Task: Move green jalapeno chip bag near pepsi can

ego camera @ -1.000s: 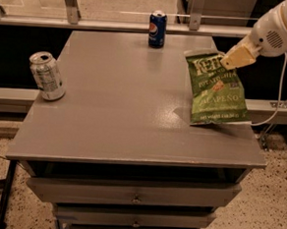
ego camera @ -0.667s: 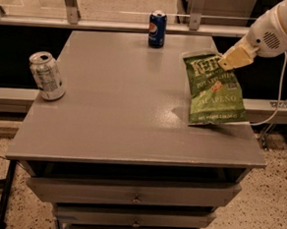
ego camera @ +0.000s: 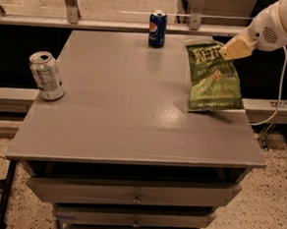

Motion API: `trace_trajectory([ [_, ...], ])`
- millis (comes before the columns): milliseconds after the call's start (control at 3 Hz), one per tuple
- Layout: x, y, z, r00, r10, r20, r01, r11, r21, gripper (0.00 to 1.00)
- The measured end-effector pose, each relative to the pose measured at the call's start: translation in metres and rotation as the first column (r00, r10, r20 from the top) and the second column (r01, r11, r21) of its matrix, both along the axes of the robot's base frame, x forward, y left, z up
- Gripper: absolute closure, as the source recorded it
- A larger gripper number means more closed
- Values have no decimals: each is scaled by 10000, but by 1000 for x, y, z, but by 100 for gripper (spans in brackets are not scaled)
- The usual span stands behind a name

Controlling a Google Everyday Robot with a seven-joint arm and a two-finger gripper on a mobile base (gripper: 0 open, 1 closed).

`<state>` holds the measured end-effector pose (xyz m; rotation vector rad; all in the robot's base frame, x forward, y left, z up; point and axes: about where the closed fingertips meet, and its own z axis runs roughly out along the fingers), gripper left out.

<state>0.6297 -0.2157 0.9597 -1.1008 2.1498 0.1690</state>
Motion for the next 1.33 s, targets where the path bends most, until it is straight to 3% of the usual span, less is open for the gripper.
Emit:
trace_trajectory([
  [333, 44, -13, 9, 9947, -701, 757, 670, 9968, 431, 100],
  [667, 89, -29, 10, 9817, -1514, 1157, 1372, 9830, 1217, 100],
  [1000, 124, -32, 5, 9665, -2227, 1275, 1903, 9553, 2262, 100],
  [1333, 159, -20, -2, 9539, -2783, 1120, 2285, 9159, 3301, 100],
])
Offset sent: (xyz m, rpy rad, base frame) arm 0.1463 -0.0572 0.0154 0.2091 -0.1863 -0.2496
